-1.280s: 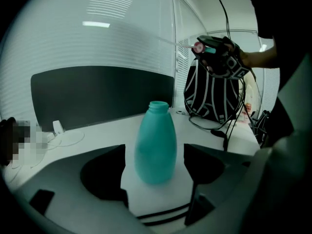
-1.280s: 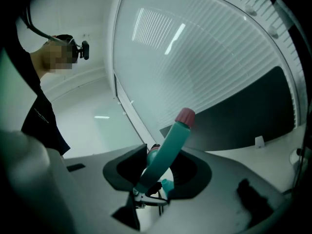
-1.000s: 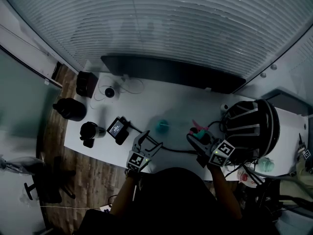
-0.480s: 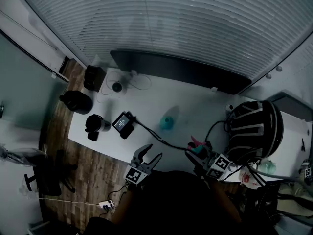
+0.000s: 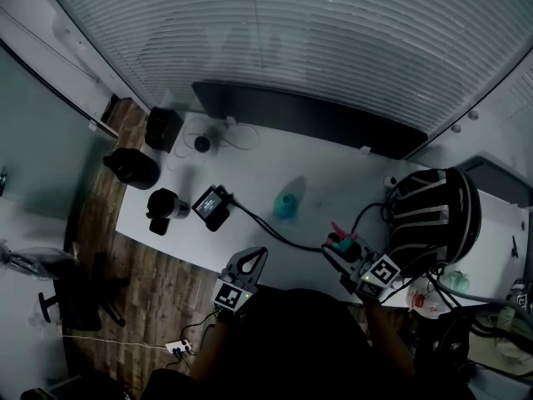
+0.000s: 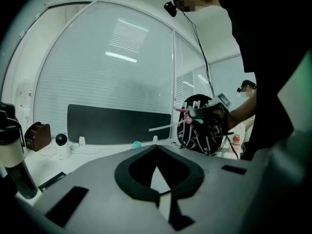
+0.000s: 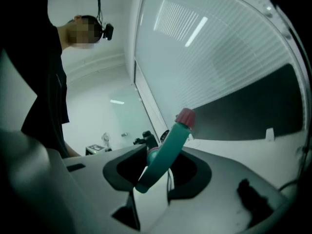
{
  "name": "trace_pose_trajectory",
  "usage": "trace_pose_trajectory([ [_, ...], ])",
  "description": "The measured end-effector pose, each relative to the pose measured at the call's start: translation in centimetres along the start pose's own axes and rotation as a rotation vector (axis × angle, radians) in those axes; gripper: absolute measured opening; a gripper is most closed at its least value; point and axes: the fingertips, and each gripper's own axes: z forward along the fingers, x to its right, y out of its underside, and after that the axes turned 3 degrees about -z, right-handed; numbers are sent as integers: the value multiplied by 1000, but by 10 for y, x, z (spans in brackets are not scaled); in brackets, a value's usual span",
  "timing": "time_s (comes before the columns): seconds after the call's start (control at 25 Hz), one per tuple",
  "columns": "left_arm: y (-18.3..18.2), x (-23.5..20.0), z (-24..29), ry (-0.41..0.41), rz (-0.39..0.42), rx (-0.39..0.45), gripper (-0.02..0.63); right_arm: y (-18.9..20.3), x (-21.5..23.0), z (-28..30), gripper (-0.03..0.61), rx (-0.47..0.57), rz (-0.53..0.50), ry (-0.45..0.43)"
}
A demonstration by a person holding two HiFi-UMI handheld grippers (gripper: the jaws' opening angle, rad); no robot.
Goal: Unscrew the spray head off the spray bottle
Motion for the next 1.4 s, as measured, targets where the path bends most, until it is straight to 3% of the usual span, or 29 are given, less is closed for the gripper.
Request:
trace_pose_trajectory([
  [0.12,4,1,0,6,20,-5,6,-20,27,8,140,-165,-253,43],
  [0.24,9,0,-1,5,32,-6,6,-36,44,26,140,-414,-526,46],
  [0.4,16,-6,-8,-23,34,-15,6,-43,46,56,140,-616,-709,-17],
  [0.76,33,-16,-27,-64,11,-43,6,-9,48,114,140,-862,-814,-146],
  [1.04,36,-15,-28,-60,18,-56,6,40,56,152,140,-1016,-839,-253],
  [1.2,33,-17,-27,-73,25,-60,6,68,69,164,140,-1136,-914,-297],
  [1.4,32,-22,-29,-88,28,-55,6,86,73,170,140,-1210,-943,-343],
])
